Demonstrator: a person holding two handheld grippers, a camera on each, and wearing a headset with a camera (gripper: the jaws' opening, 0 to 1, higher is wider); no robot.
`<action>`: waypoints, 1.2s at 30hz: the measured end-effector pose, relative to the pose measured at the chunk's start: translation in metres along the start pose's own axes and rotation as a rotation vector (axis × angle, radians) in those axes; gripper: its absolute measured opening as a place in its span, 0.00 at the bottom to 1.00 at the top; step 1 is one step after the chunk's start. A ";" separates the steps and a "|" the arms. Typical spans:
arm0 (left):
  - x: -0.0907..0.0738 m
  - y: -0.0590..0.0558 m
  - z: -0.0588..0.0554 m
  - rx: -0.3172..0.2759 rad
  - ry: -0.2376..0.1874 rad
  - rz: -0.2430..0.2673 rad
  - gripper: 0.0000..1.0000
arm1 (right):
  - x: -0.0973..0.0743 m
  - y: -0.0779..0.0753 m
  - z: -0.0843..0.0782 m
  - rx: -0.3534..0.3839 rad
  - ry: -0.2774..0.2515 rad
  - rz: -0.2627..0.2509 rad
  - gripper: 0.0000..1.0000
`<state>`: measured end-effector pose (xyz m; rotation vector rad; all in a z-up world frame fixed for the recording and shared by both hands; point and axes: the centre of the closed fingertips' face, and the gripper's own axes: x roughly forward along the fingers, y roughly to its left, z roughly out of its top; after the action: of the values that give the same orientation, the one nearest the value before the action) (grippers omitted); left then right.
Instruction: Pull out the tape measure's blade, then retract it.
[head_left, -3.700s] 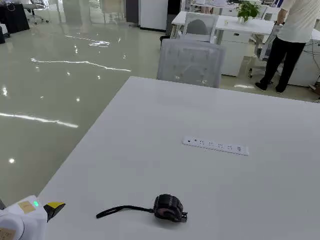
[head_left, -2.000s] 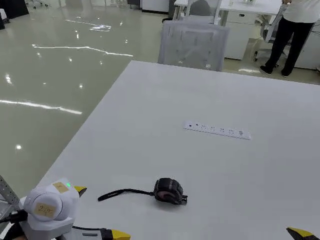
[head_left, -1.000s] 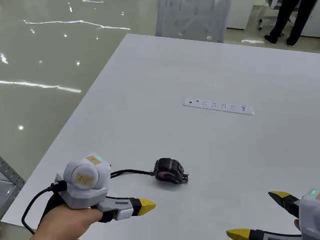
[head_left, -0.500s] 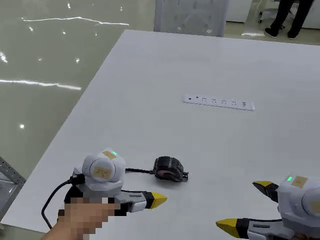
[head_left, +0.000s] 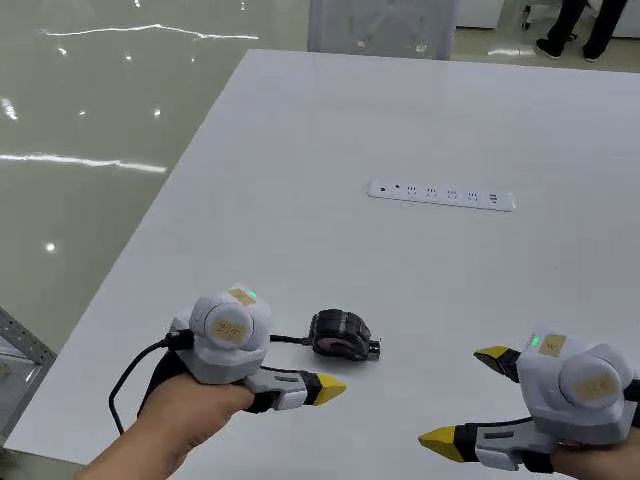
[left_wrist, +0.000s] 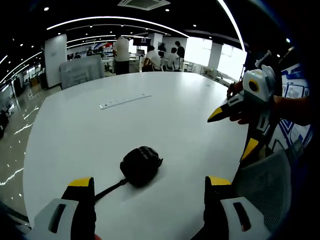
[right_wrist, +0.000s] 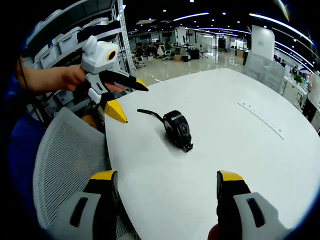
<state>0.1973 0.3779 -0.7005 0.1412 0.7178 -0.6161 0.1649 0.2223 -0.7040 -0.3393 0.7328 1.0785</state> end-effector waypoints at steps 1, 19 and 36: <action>0.002 0.000 0.000 0.008 0.004 -0.001 0.86 | 0.002 -0.001 0.000 -0.008 0.002 0.005 0.76; 0.041 0.003 0.001 0.324 0.106 -0.088 0.77 | 0.050 -0.019 0.006 -0.156 0.021 0.076 0.58; 0.071 0.011 -0.002 0.564 0.193 -0.150 0.65 | 0.097 -0.040 0.001 -0.255 0.045 0.130 0.42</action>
<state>0.2444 0.3538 -0.7493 0.6797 0.7286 -0.9481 0.2267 0.2700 -0.7740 -0.5408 0.6650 1.2949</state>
